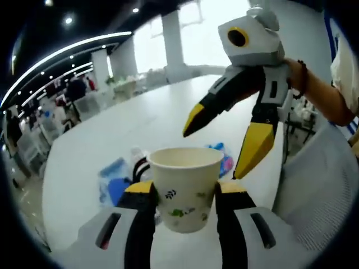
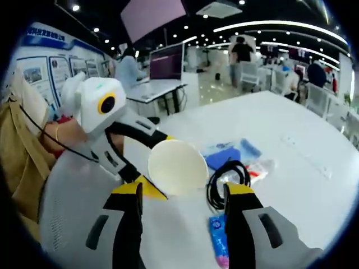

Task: Arrange the tabletop items into an orderly group along one side of the table until the central work area is clear of visible clutter.

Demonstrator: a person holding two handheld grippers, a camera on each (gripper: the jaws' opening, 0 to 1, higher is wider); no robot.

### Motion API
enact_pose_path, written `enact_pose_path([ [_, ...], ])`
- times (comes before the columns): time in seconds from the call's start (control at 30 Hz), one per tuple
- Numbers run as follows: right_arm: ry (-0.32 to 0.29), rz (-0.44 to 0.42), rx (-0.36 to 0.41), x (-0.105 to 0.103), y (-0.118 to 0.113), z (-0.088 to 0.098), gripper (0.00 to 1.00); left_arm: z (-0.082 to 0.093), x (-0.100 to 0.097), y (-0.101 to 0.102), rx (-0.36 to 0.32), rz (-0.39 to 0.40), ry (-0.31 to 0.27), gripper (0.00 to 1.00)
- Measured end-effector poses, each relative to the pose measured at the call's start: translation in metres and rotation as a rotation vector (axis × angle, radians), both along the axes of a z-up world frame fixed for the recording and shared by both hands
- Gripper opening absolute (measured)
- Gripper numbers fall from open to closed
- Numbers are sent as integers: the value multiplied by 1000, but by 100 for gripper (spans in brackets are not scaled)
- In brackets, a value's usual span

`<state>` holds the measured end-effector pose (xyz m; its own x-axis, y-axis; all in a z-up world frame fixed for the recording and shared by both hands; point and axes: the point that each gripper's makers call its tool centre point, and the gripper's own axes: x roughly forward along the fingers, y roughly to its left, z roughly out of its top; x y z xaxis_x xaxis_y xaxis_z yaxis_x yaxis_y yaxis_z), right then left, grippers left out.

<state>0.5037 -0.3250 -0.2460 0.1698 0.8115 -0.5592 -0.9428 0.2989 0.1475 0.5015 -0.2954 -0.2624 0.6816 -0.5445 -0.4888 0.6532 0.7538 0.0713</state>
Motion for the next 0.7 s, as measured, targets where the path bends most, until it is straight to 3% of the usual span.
enact_pose_path([
  [0.2,12,-63,1,8,-8,-4,74,8,9,11,-40,71,-25,39],
  [0.43,25,-139,26,20,-13,-6,85,26,17,23,-85,128,-104,39],
  [0.7,18,-176,37,31,-16,-8,88,41,27,39,-157,206,-132,39],
])
